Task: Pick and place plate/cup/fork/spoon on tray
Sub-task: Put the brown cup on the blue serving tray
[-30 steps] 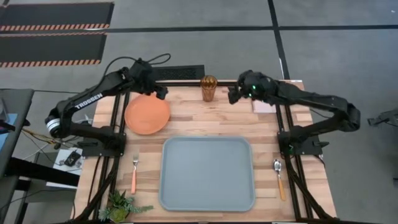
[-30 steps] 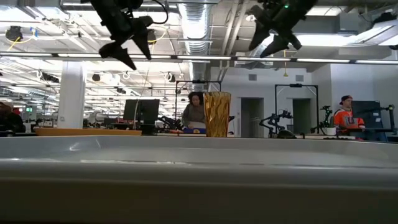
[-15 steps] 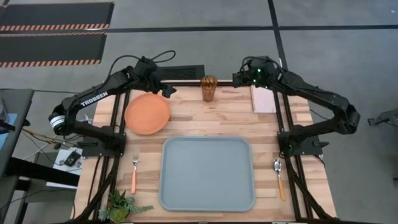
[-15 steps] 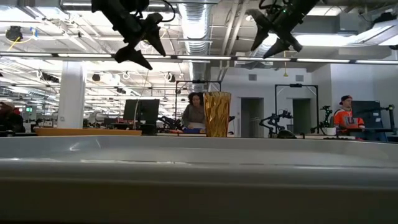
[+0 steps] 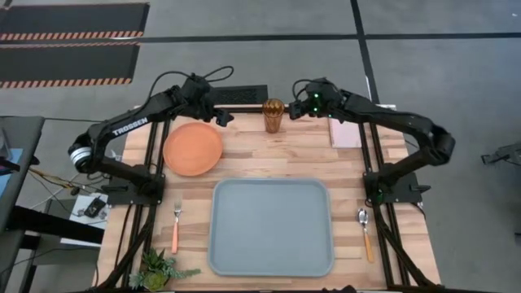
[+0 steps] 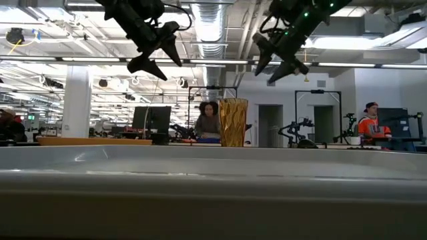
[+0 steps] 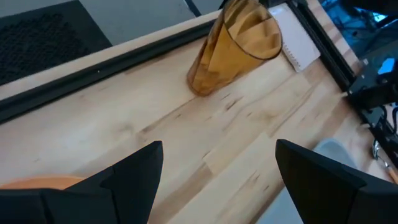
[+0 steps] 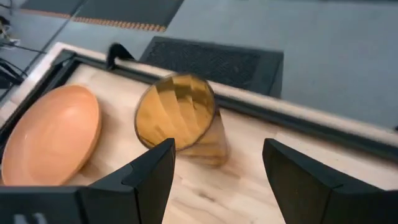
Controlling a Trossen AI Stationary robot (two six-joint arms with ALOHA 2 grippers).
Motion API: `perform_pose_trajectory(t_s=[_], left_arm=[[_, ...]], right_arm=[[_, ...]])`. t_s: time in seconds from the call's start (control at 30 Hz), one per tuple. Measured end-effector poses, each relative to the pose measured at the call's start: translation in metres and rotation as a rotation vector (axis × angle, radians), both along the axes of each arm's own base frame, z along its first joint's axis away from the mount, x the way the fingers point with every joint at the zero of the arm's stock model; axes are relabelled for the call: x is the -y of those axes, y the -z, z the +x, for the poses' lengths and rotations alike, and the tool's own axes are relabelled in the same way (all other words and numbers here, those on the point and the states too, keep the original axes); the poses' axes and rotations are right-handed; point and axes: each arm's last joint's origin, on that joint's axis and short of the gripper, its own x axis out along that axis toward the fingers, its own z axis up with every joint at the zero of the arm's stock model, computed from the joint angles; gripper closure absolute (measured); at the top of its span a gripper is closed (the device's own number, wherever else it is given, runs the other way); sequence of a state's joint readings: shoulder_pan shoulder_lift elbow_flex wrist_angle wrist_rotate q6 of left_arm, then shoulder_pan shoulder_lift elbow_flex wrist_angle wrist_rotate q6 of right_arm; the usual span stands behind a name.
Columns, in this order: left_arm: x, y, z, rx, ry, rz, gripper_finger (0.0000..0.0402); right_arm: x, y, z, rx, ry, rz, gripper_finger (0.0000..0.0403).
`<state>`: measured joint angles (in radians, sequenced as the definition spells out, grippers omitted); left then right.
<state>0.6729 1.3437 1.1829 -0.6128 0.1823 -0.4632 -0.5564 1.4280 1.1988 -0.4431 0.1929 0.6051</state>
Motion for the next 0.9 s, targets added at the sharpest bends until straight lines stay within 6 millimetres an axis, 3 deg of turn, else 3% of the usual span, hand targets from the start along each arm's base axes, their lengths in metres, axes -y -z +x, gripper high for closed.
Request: perform_pose_trajectory(t_s=[0.33,0.53,0.9], left_arm=[[0.0,0.001,0.001,-0.003,-0.006,0.001,0.0104],[-0.001,0.001,0.001,-0.004,-0.009,0.003,0.0104],[-0.001,0.001,0.0,-0.016,-0.029,0.018,0.0104]], right_arm=[[0.006,0.004,0.002,0.044,0.029,0.05,0.0135],[0.012,0.026,0.015,0.016,-0.003,0.13,0.0135],[0.033,0.042,0.034,0.039,-0.006,0.131,0.0143]])
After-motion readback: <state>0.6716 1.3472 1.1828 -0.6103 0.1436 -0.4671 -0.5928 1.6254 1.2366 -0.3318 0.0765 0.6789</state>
